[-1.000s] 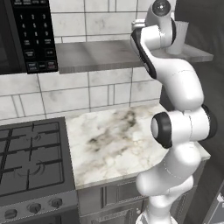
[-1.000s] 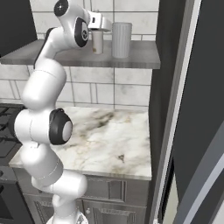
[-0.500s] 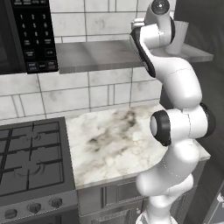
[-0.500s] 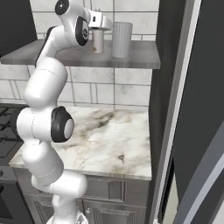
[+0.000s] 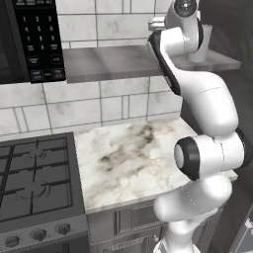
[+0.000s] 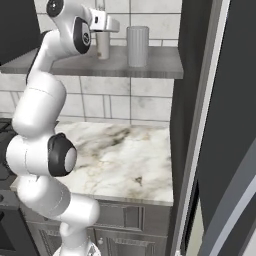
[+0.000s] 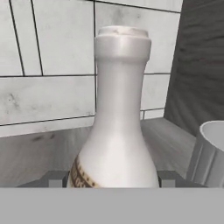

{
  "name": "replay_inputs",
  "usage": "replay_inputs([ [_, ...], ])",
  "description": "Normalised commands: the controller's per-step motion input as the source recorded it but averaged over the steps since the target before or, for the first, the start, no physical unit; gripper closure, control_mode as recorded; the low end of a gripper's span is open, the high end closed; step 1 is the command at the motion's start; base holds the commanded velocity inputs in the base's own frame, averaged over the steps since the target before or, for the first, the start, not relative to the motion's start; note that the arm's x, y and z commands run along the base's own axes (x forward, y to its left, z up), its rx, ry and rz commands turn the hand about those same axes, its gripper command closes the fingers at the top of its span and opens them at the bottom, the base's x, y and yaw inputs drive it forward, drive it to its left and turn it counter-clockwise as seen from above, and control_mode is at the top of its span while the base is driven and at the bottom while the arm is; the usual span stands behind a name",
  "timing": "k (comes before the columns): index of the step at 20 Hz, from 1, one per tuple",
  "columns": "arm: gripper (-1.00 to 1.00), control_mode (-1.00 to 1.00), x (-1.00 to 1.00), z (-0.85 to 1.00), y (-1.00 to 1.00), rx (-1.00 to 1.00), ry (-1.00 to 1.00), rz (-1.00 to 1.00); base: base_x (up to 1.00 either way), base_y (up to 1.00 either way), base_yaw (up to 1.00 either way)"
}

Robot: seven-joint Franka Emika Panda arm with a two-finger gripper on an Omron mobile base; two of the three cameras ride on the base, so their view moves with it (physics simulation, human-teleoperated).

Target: There is a bowl on the dining counter. Grab a lemon wedge from the fridge and place it in the bowl. Then get the liquor bottle and glass cup from the cabinet and place them next to the bowl.

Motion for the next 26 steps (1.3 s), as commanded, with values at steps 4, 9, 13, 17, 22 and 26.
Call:
replay_inputs([
  [4, 1.00, -1.00, -0.99, 0.29, 0.66, 0.01, -0.12, 0.08, 0.00, 0.00, 0.00],
  [9, 1.00, -1.00, -1.00, 0.50, 0.55, 0.06, -0.01, 0.18, 0.00, 0.00, 0.00],
  [13, 1.00, -1.00, -1.00, 0.55, 0.28, 0.09, 0.00, 0.22, 0.00, 0.00, 0.00],
  [17, 1.00, -1.00, -1.00, 0.37, 0.02, 0.02, 0.01, 0.21, 0.00, 0.00, 0.00],
  [22, 1.00, -1.00, -1.00, 0.05, -0.03, 0.00, 0.06, 0.17, 0.00, 0.00, 0.00],
  [26, 1.00, -1.00, -1.00, -0.25, 0.00, -0.07, 0.17, 0.11, 0.00, 0.00, 0.00],
])
